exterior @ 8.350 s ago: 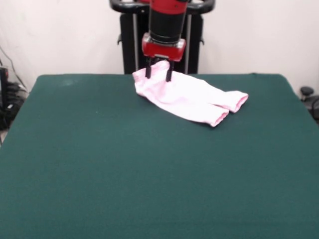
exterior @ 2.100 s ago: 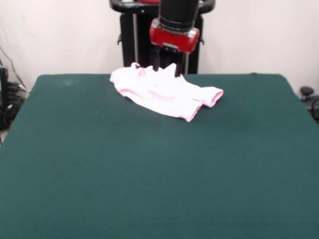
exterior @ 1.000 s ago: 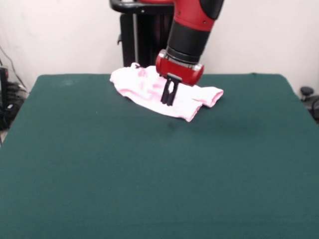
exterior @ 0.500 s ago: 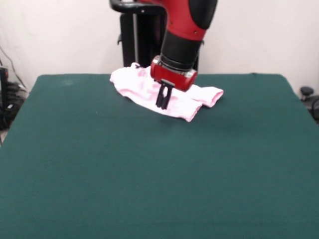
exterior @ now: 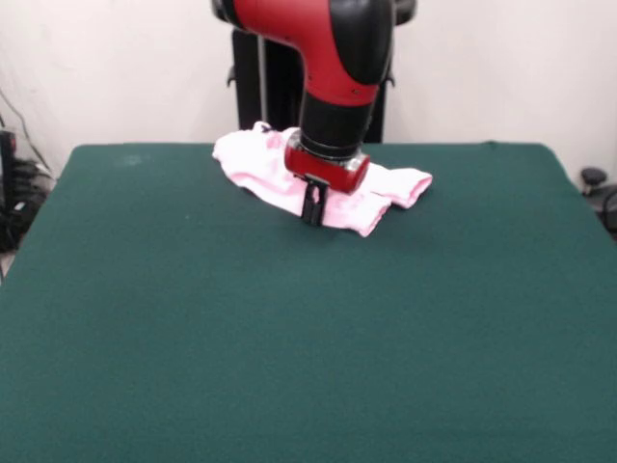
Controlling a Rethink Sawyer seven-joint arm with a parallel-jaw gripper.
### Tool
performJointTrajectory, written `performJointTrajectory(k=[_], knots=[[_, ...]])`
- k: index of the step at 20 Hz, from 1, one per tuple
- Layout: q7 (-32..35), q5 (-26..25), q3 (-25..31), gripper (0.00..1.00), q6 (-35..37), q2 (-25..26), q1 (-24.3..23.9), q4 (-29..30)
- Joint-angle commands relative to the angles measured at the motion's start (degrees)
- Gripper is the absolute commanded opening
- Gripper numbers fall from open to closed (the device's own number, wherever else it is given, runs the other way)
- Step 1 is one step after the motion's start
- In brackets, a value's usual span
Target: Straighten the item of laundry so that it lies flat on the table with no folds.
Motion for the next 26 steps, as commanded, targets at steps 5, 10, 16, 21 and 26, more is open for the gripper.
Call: performJointTrajectory(k=[5,10,16,21,26], knots=[[7.83,-3.24,11.21,0.0,5.02,2.49,-1.66,3.94],[8.73,-2.11,6.44,0.0,6.78,-1.51,2.78,4.33],[9.76,-1.64,4.1,0.0,6.63,-4.83,5.19,6.77],[9.42,-1.53,3.89,0.0,5.34,-3.62,5.0,6.32],[9.15,-1.83,4.02,0.0,0.99,1.05,4.38,3.85]])
